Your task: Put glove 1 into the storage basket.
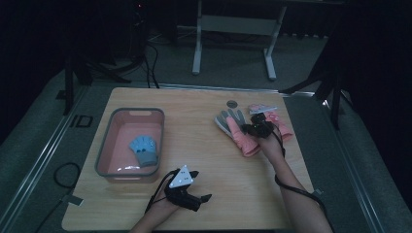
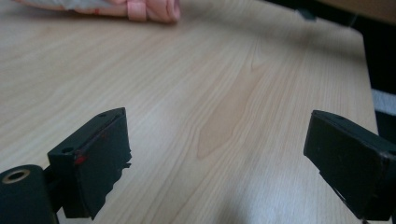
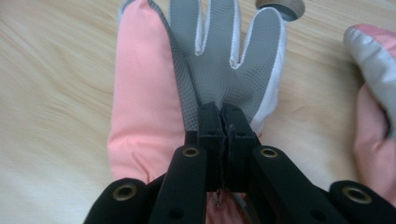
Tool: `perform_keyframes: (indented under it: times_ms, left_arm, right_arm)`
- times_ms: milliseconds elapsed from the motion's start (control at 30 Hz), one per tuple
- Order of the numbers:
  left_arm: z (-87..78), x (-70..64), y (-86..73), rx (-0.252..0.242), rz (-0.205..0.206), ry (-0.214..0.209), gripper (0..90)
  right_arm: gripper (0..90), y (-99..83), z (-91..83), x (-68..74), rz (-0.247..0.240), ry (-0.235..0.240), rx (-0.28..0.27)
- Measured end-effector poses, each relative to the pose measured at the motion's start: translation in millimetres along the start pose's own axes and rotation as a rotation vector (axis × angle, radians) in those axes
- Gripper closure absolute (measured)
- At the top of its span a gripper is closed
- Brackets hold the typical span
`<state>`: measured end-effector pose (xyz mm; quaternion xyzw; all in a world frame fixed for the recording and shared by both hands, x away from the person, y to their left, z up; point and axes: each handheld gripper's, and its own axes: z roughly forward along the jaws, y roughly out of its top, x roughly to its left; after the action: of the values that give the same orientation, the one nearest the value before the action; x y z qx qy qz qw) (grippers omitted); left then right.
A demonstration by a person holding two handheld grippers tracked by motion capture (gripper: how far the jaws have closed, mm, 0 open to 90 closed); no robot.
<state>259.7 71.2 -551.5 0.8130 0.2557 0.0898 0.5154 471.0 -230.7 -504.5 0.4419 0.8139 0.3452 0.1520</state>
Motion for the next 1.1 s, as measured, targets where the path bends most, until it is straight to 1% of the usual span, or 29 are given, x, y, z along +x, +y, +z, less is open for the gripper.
perform_keyframes:
  times_ms: [33,67,133,167,233,267,300,467,533,633,700,800,867,900,933,1000,1100]
  left_arm:
    - [-0.3,0.0,0.3,-0.002,0.006,0.006,7.3]
    - [-0.2,0.1,0.5,0.002,0.008,0.012,7.3]
    - [-0.2,0.1,0.1,0.003,0.012,0.019,7.3]
    - [-0.1,0.1,-0.3,0.003,0.014,0.021,7.3]
    - [0.2,0.0,-1.2,0.007,0.015,0.024,7.3]
    - [0.4,-0.1,-2.1,0.006,0.016,0.024,7.3]
    - [0.8,-0.4,-3.0,0.011,0.016,0.025,7.3]
    - [1.8,-3.2,-5.6,0.024,0.035,0.030,7.3]
    - [1.7,-3.8,-6.2,0.028,0.044,0.035,7.3]
    - [2.0,-3.7,-6.8,0.024,0.044,0.037,7.3]
    - [2.3,-3.8,-7.1,0.024,0.045,0.041,7.3]
    - [2.1,-4.4,-6.7,0.016,0.050,0.045,7.3]
    - [1.9,-4.7,-6.2,0.016,0.052,0.049,7.3]
    - [1.9,-4.8,-6.1,0.015,0.052,0.050,7.3]
    - [1.8,-5.0,-6.1,0.014,0.051,0.050,7.3]
    - [2.0,-5.4,-6.3,0.017,0.053,0.053,7.3]
    - [2.6,-6.0,-6.7,0.020,0.053,0.052,7.3]
  right_arm:
    - [87.5,0.0,-5.6,5.3,0.035,0.011,-0.024]
    - [87.5,0.4,-10.5,11.2,0.054,0.016,-0.033]
    - [87.5,0.0,-19.6,25.4,0.073,0.003,-0.060]
    - [87.5,-0.5,-23.4,32.2,0.080,-0.008,-0.066]
    - [87.5,-2.0,-29.9,43.2,0.122,-0.027,-0.082]
    - [87.5,-2.8,-32.7,47.2,0.141,-0.033,-0.087]
    - [87.5,-4.1,-36.0,50.4,0.177,-0.045,-0.106]
    - [87.5,-10.5,-46.4,66.2,0.229,-0.103,-0.129]
    - [87.5,-15.1,-50.7,71.1,0.267,-0.101,-0.139]
    - [87.4,-23.0,-54.5,80.2,0.292,-0.101,-0.149]
    - [87.4,-28.5,-54.4,84.6,0.305,-0.099,-0.152]
    - [87.4,-37.6,-51.3,88.5,0.355,-0.088,-0.157]
    - [87.4,-42.9,-47.4,90.3,0.377,-0.102,-0.162]
    - [87.3,-45.4,-45.0,90.8,0.391,-0.102,-0.162]
    - [87.3,-47.8,-42.4,91.4,0.401,-0.108,-0.162]
    - [87.3,-52.5,-36.2,91.5,0.416,-0.137,-0.158]
    - [87.0,-60.6,-26.8,89.0,0.452,-0.176,-0.137]
